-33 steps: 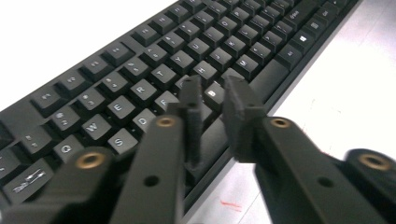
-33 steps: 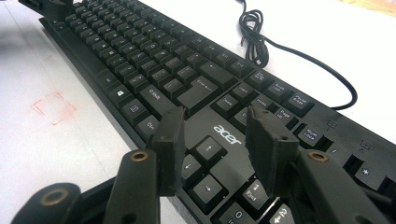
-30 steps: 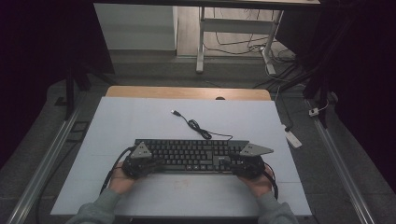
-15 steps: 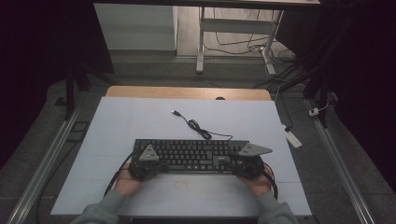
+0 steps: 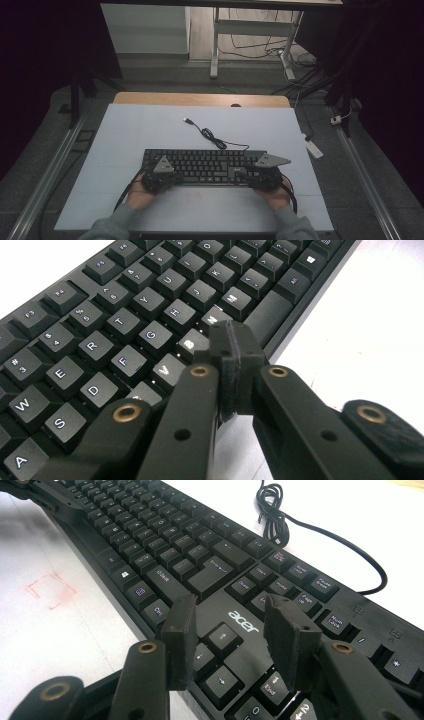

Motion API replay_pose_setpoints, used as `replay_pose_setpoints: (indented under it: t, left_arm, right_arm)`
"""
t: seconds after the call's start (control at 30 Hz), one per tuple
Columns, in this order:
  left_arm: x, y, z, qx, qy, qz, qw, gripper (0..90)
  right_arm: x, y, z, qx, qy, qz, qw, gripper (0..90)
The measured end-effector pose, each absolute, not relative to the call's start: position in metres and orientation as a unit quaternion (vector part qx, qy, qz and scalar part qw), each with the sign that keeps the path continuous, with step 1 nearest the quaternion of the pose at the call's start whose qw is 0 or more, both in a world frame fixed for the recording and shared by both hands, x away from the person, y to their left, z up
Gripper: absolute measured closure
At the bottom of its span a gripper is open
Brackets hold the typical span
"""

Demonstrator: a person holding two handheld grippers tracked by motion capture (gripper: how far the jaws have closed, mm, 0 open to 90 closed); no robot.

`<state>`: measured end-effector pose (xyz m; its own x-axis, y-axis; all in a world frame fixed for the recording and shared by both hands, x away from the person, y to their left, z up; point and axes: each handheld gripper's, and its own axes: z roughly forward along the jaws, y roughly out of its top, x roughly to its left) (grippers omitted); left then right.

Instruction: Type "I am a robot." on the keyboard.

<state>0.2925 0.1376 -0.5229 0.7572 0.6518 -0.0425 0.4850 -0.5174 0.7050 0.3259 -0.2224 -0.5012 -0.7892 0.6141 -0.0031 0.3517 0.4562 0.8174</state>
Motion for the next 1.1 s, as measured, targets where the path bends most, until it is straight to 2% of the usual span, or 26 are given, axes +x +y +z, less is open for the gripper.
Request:
replay_pose_setpoints:
  t: [0.47,0.67,0.83,0.97,1.1]
  left_arm:
    - [0.293,0.136,-0.526,0.864,0.332,0.115,0.361,89.0]
    - [0.290,0.143,-0.516,0.849,0.334,0.124,0.390,87.3]
    - [0.288,0.155,-0.506,0.827,0.351,0.127,0.420,72.0]
    - [0.289,0.164,-0.501,0.811,0.377,0.137,0.426,54.1]
    - [0.291,0.171,-0.498,0.802,0.391,0.113,0.437,42.4]
  right_arm:
    - [0.326,-0.223,-0.502,0.288,0.840,0.435,0.150,56.4]
    - [0.326,-0.224,-0.501,0.289,0.837,0.438,0.152,56.4]
    - [0.324,-0.226,-0.500,0.291,0.833,0.444,0.153,56.4]
    - [0.320,-0.228,-0.499,0.285,0.834,0.446,0.153,56.0]
    - [0.318,-0.232,-0.500,0.287,0.832,0.450,0.152,54.9]
